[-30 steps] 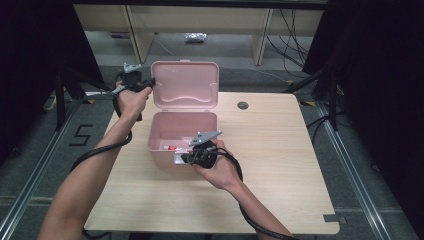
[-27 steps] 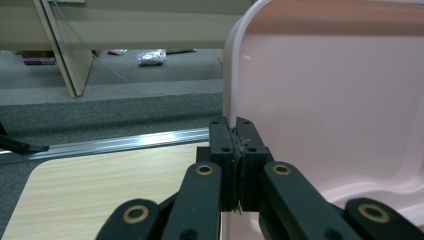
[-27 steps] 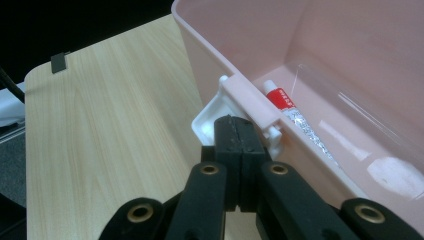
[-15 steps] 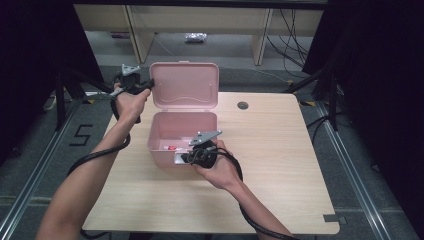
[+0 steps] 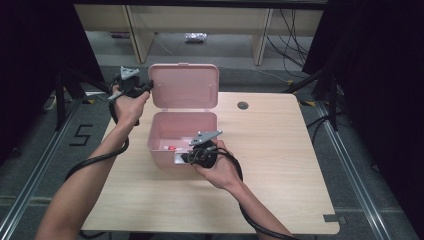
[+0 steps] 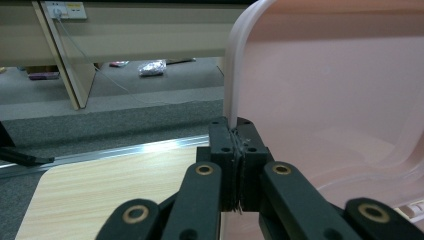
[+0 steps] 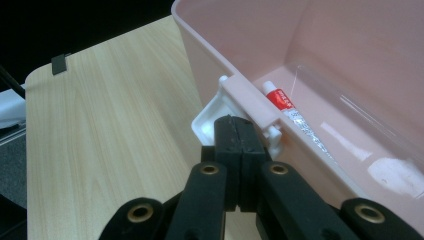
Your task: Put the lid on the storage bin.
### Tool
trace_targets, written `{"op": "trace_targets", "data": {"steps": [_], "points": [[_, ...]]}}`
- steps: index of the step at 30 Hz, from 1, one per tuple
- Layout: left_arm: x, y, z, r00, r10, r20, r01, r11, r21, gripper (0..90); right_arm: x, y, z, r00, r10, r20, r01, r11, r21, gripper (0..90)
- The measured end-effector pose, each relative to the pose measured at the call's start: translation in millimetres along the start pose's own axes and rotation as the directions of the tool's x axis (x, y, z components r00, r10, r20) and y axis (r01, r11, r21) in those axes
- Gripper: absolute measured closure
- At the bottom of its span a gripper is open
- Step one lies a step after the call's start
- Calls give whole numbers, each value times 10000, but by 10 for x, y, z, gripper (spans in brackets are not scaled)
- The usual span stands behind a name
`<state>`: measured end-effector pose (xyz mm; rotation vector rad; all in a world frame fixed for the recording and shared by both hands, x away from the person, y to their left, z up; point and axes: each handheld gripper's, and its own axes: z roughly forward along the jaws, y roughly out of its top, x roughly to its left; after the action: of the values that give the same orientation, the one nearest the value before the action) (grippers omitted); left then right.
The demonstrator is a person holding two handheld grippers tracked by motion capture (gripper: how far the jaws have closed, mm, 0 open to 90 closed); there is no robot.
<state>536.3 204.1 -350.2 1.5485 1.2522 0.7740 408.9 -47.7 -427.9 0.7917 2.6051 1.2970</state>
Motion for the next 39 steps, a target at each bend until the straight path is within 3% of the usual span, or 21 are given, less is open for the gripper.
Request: {"op": "trace_targets", "data": {"steps": [21,39], "points": [[-38,-86,-124,9994,340,-41,-341,9985,-429,885,-1,-3,0,10000,45,12,-45,10000,-24,900],[-81,-141,-242,9983,569,-85,-572,9974,-427,884,-2,3,5,10000,26,-19,-26,10000,-1,900]]}}
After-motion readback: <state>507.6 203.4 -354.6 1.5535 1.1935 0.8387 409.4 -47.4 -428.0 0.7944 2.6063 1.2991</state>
